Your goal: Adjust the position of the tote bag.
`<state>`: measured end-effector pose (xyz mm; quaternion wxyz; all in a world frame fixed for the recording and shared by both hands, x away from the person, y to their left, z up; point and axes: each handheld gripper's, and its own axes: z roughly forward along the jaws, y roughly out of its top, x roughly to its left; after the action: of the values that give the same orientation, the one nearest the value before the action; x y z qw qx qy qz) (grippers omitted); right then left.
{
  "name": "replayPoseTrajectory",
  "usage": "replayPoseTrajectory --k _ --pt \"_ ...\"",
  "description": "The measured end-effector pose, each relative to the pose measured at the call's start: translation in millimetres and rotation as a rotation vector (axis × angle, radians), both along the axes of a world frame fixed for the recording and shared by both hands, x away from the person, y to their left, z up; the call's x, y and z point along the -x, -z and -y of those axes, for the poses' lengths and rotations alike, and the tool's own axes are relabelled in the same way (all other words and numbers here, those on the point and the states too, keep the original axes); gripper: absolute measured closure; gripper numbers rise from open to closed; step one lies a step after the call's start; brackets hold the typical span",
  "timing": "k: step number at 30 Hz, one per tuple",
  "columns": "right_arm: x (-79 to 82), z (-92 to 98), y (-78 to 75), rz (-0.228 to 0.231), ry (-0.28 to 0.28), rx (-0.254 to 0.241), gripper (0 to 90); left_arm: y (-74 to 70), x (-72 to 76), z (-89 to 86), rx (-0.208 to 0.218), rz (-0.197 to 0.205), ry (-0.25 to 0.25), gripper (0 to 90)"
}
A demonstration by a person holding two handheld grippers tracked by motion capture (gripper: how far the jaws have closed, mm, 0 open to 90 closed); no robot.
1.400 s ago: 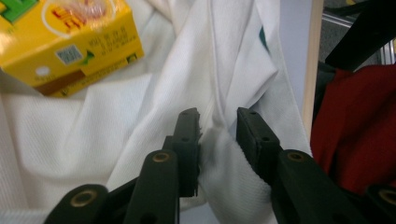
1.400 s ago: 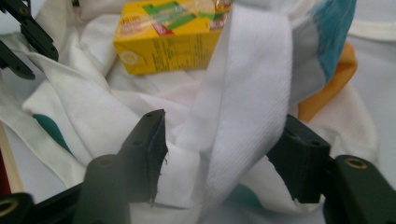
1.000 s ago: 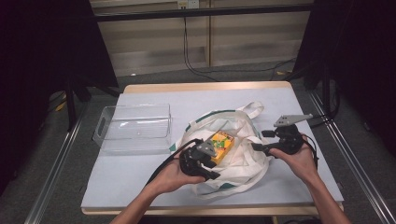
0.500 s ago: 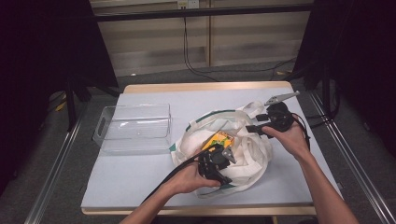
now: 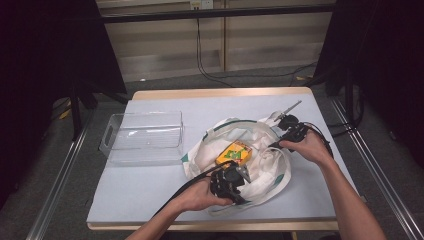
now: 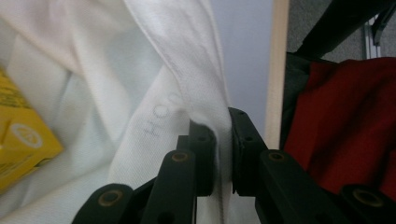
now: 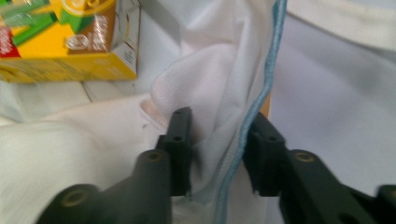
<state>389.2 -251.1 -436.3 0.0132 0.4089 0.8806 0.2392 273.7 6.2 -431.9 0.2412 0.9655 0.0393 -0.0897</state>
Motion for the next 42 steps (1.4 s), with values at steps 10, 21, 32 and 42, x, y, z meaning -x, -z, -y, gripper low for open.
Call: replayPoseTrajectory --k 10,21,32,42 --pt "-9.2 5.6 11.7 -0.024 0.021 0.023 79.0 9.5 14.2 0.1 0.005 -0.003 0.016 82.9" --pt "-9.5 2.1 17.7 -0.011 0.023 0.074 81.6 18.5 13.8 -0.2 -0.003 -0.021 0.013 83.1" --pt "2.8 4.1 -0.5 0.101 0.026 0.075 57.9 5.2 -0.3 -15.0 0.081 -0.031 -0.036 64.6" --pt "22.5 11.5 -31.3 0.204 -0.006 -0.058 47.2 -12.1 -19.9 -43.7 0.166 -0.027 -0.134 48.7"
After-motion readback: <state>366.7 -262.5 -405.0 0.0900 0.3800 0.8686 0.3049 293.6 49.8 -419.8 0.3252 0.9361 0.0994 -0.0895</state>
